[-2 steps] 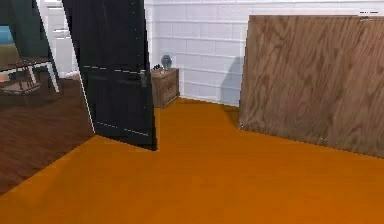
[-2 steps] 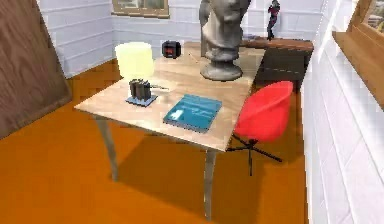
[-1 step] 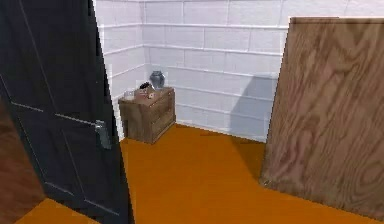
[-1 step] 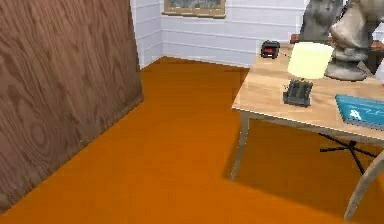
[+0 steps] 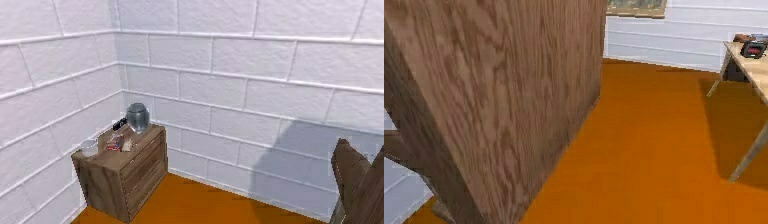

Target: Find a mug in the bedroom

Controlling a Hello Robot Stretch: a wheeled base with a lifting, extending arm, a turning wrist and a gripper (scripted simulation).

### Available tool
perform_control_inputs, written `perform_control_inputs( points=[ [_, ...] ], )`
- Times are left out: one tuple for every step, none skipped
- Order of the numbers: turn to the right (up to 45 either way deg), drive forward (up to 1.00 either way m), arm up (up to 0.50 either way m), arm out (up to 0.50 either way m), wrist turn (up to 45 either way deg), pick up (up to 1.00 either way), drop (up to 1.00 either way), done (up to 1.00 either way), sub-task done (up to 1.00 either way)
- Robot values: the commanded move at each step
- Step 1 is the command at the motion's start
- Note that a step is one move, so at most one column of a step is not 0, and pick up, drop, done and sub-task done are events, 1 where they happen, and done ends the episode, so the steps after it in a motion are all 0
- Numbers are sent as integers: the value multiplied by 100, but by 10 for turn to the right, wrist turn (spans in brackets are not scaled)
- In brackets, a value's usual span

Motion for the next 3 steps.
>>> perform_control_inputs(
  points=[
    [0, 25, 0, 0, 0, 0, 0, 0, 0],
    [-450, 0, 0, 0, 0, 0, 0, 0, 0],
    [-150, 0, 0, 0, 0, 0, 0, 0, 0]
  ],
)
